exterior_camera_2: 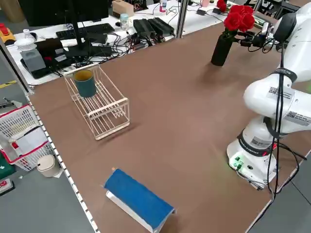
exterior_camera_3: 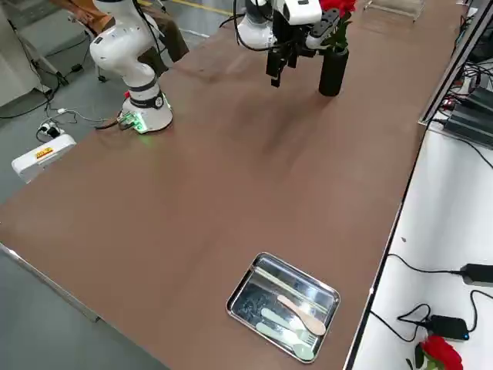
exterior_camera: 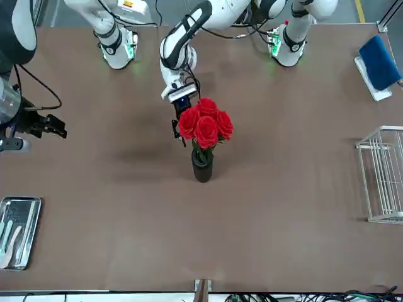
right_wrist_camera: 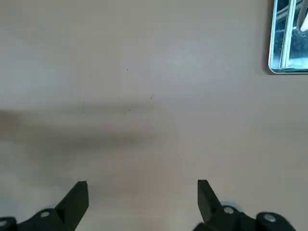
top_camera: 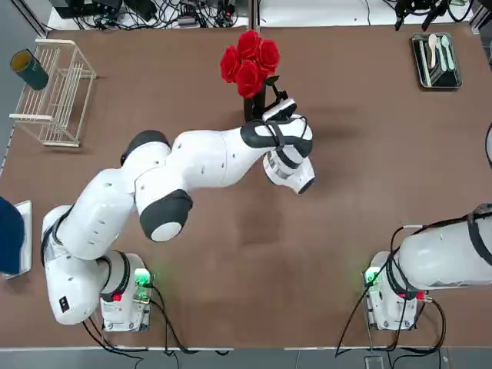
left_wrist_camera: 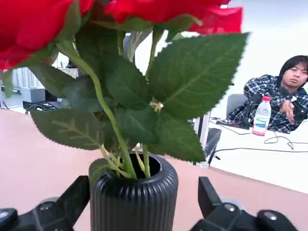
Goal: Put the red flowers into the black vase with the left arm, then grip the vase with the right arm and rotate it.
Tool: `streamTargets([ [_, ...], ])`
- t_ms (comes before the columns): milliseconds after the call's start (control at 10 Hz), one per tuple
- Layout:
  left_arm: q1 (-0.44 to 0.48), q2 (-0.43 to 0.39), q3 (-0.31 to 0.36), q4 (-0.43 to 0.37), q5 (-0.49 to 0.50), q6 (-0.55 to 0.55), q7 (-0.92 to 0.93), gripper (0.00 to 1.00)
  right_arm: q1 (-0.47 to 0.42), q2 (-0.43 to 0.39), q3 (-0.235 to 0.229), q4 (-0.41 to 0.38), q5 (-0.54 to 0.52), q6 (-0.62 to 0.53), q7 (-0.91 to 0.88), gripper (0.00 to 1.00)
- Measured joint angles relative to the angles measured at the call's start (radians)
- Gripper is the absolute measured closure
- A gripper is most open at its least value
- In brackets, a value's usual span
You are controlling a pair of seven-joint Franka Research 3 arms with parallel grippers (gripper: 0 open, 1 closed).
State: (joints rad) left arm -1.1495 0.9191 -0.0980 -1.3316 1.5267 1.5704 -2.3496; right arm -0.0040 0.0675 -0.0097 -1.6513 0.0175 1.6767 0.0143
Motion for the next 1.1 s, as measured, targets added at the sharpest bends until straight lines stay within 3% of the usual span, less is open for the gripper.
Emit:
streamTargets([
  [500, -0.048, -0.064, -0.023, 0.02, -0.065, -0.019, 0.02, 0.0, 0.001, 0.0, 0.001, 0.0, 0.0, 0.0, 0.007, 0.0],
  [900, -0.04, -0.204, -0.034, 0.031, -0.182, -0.023, 0.189, 0.0, 0.044, 0.0, 0.01, 0.0, 0.008, 0.038, 0.075, 0.0],
  [1100, -0.041, -0.324, -0.034, 0.041, -0.267, -0.024, 0.3, 0.0, 0.073, 0.001, 0.044, -0.001, 0.027, 0.073, 0.104, 0.0],
])
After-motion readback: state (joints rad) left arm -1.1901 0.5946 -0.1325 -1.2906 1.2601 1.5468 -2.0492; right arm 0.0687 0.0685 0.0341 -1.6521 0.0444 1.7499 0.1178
